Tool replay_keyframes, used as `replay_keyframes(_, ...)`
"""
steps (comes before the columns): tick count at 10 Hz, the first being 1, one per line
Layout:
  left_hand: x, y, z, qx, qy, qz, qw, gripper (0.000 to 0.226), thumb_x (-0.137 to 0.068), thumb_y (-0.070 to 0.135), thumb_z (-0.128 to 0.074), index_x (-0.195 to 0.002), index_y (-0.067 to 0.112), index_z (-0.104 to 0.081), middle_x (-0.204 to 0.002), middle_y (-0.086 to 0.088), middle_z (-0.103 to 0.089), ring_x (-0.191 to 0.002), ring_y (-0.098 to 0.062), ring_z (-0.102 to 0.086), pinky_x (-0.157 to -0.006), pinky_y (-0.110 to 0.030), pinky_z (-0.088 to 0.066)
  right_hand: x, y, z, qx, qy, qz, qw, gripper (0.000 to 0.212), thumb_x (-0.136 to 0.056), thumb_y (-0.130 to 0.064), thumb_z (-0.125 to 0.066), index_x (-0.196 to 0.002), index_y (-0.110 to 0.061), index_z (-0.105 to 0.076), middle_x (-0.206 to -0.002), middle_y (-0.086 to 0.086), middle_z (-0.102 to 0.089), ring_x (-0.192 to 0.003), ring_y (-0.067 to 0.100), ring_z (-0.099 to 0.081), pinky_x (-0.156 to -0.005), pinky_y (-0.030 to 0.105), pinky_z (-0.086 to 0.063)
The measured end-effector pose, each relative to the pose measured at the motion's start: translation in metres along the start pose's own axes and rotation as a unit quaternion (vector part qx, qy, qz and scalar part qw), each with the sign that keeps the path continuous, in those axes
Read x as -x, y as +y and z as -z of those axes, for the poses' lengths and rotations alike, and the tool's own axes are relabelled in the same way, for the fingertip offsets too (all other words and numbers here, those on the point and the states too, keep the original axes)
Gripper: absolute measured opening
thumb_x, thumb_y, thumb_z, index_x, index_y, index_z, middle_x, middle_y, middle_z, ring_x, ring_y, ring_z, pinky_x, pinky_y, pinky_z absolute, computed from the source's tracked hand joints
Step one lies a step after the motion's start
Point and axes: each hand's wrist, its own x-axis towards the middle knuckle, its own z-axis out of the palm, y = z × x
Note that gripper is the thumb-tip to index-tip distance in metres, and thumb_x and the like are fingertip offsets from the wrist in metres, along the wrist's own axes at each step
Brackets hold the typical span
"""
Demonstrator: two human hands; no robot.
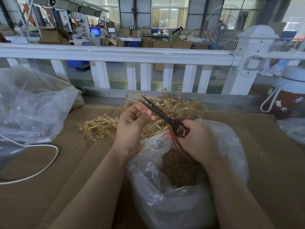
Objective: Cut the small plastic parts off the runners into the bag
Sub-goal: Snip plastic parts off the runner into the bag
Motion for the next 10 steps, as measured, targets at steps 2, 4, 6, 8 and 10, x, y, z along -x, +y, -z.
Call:
replay_keyframes(2, -0.001, 0.002, -0.004, -0.024, 0.041, 0.011, 0.999, 0.009, -0.089, 0.0, -0.062, -0.083, 0.006, -0.059, -0.066, 0.002, -0.064, -0.067, -0.011, -0.061, -0.076, -0.023, -0.054, -0.002, 0.001, 0.0, 0.049, 0.003, 0.005, 0.999, 0.068, -0.057, -0.095, -0.05, -0.096, -0.043, -0.067, -0.073, -0.031, -0.059, -0.07, -0.01, -0.053, -0.058, 0.014, -0.035)
replay_keyframes(4, -0.001, -0.006, 0.006, -0.227, 0.145, 0.126, 0.955, 0.012, -0.091, 0.001, -0.065, -0.083, 0.009, -0.064, -0.064, -0.003, -0.063, -0.057, -0.015, -0.056, -0.058, -0.026, -0.048, -0.006, 0.004, 0.003, 0.101, -0.002, -0.029, 0.995, 0.041, -0.072, -0.081, -0.066, -0.076, -0.042, -0.054, -0.066, -0.027, -0.053, -0.066, -0.004, -0.053, -0.052, 0.015, -0.032)
replay_keyframes(6, -0.001, -0.005, 0.007, -0.378, 0.151, 0.127, 0.904, 0.022, -0.093, 0.032, -0.067, -0.081, 0.014, -0.067, -0.067, 0.0, -0.068, -0.062, -0.016, -0.062, -0.066, -0.035, -0.054, -0.01, 0.009, 0.007, 0.113, -0.065, -0.086, 0.988, 0.03, -0.08, -0.055, -0.075, -0.08, -0.03, -0.058, -0.068, -0.02, -0.058, -0.061, -0.004, -0.054, -0.05, 0.015, -0.035)
replay_keyframes(8, -0.004, 0.005, 0.004, -0.403, 0.195, 0.088, 0.89, 0.051, -0.098, 0.046, -0.054, -0.075, 0.003, -0.068, -0.054, -0.001, -0.059, -0.048, -0.013, -0.05, -0.055, -0.032, -0.045, -0.008, 0.003, 0.018, 0.181, -0.119, -0.075, 0.973, 0.025, -0.083, -0.044, -0.075, -0.08, -0.021, -0.065, -0.071, -0.006, -0.063, -0.067, 0.008, -0.06, -0.052, 0.022, -0.036)
replay_keyframes(10, -0.004, 0.023, -0.017, -0.452, 0.153, 0.056, 0.877, 0.059, -0.098, 0.053, -0.047, -0.072, 0.001, -0.06, -0.05, 0.002, -0.048, -0.044, -0.015, -0.039, -0.055, -0.028, -0.039, -0.003, -0.011, 0.029, 0.223, -0.152, -0.085, 0.959, 0.027, -0.092, -0.043, -0.069, -0.089, -0.016, -0.072, -0.076, 0.001, -0.067, -0.071, 0.016, -0.063, -0.056, 0.028, -0.043)
